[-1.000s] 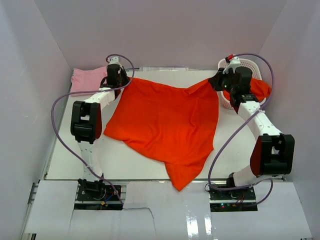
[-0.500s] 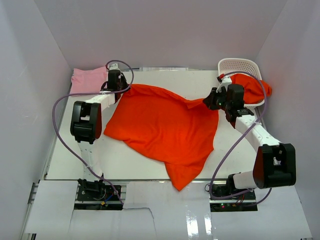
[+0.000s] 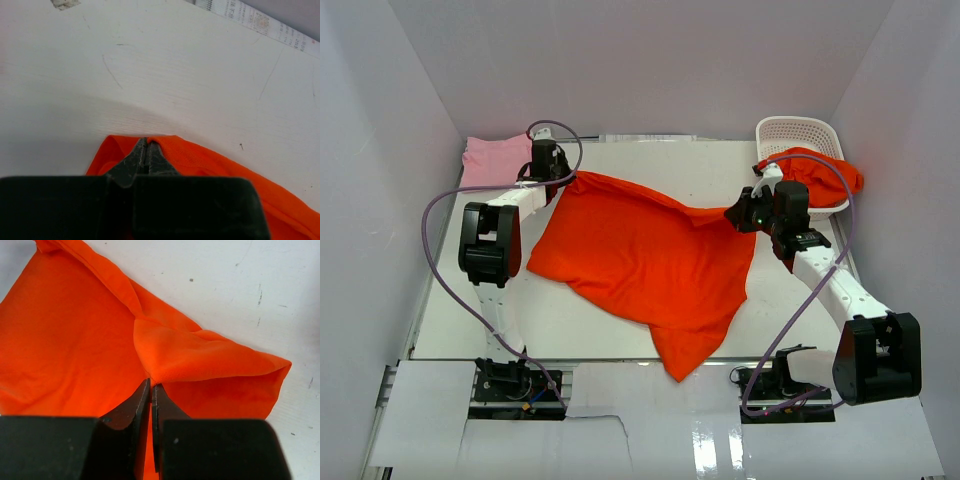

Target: Fold and stack the t-shirts

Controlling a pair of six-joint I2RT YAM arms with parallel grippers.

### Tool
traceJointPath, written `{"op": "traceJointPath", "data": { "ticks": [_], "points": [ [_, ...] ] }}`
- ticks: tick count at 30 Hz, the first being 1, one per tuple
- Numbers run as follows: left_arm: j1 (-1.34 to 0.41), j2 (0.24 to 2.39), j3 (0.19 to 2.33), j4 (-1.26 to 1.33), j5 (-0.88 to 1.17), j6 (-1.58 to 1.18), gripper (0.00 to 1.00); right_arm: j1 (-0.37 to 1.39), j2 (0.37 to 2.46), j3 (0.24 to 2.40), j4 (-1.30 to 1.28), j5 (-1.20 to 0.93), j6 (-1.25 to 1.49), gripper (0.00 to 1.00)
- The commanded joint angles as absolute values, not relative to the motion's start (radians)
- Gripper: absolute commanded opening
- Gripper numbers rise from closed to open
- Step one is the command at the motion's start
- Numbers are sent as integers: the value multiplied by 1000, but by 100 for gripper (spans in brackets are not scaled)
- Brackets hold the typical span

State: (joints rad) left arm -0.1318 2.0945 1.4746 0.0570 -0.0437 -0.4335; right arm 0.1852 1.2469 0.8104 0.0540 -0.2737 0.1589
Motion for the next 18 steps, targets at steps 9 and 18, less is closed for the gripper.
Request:
{"op": "traceJointPath", "data": {
  "ticks": [9, 18],
  "points": [
    [-123, 2097, 1678, 9, -2, -380, 0, 215, 1146, 730, 28, -259, 181, 8],
    [-123, 2094, 1658, 6, 32, -364, 0, 256, 1129, 690, 18, -250, 206, 8]
  ]
}}
